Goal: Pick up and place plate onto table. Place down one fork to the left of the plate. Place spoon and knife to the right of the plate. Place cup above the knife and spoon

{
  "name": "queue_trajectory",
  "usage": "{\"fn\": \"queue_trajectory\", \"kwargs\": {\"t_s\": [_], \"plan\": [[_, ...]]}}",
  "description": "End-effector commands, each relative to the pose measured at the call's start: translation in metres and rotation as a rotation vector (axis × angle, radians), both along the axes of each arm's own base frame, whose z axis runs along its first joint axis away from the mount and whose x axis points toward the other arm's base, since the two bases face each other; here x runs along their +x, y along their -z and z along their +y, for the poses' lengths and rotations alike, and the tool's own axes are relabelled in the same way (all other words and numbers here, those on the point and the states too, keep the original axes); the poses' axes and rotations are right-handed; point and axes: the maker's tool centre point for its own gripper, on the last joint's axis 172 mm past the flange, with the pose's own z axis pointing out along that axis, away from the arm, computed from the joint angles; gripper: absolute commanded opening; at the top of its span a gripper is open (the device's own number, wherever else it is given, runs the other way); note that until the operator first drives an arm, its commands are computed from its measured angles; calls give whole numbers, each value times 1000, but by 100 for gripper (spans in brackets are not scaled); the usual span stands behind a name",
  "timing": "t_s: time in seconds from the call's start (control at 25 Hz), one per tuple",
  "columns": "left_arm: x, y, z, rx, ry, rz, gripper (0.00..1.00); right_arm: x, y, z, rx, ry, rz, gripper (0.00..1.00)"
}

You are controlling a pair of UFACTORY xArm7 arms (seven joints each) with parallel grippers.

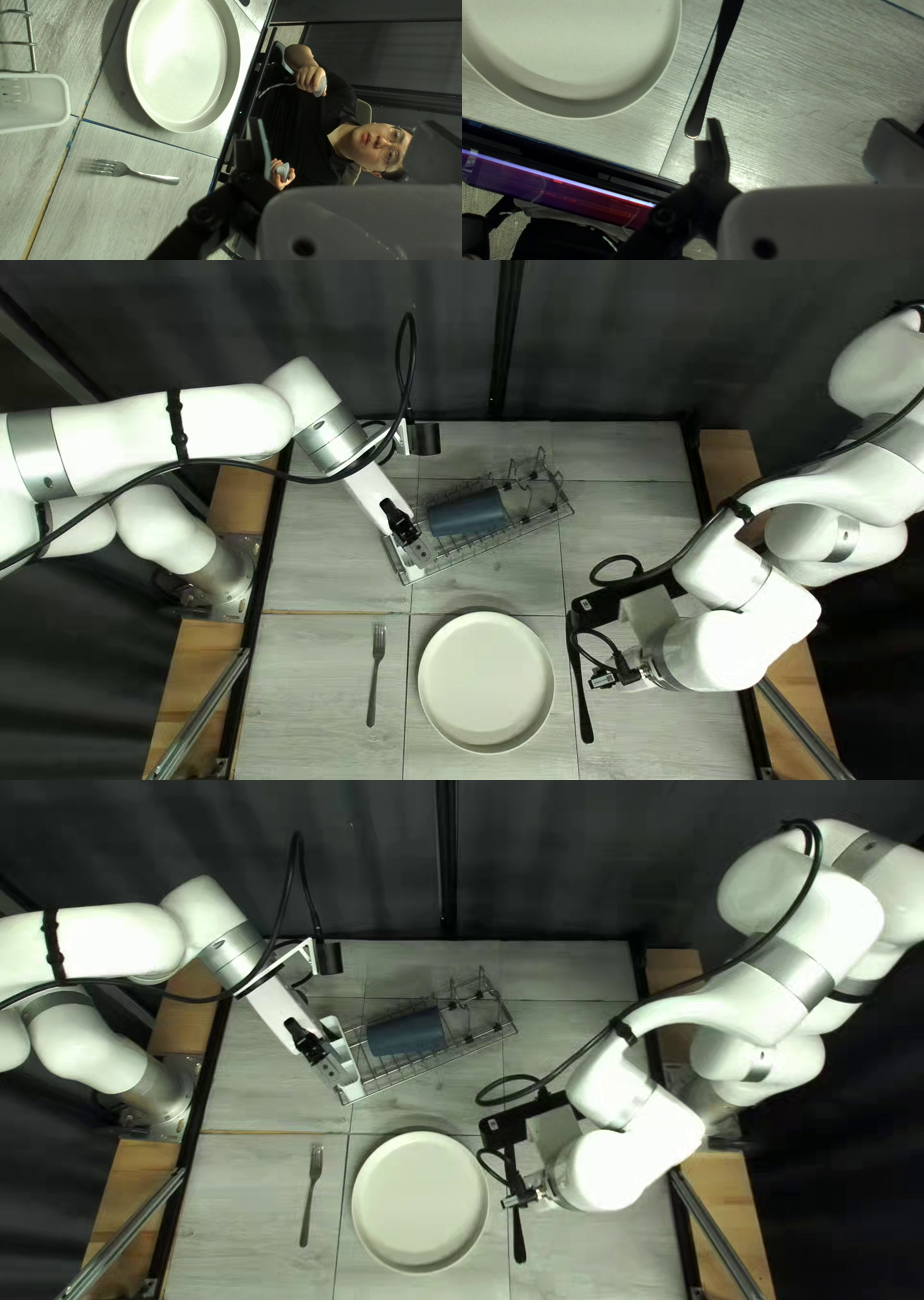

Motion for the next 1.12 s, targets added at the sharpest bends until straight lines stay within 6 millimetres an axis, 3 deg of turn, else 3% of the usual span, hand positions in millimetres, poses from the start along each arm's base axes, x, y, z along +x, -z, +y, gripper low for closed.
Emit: {"fn": "queue_trajectory", "kwargs": {"t_s": [0.04,0.16,0.24,0.4,0.56,0.8,1.12], "plan": [[0,0,0,0,0,0,100,0,0,0,0,0,0,100],[0,0,0,0,0,0,100,0,0,0,0,0,0,100],[0,0,0,0,0,0,100,-12,-4,-6,10,-54,9,100],[0,0,0,0,0,0,100,-56,-48,-36,16,-288,11,100],[0,0,0,0,0,0,100,-81,-72,-43,-37,-510,54,100],[0,0,0,0,0,0,100,-79,-57,-12,-84,-801,51,100],[0,0,0,0,0,0,100,-79,-57,-12,-84,-801,51,100]]}}
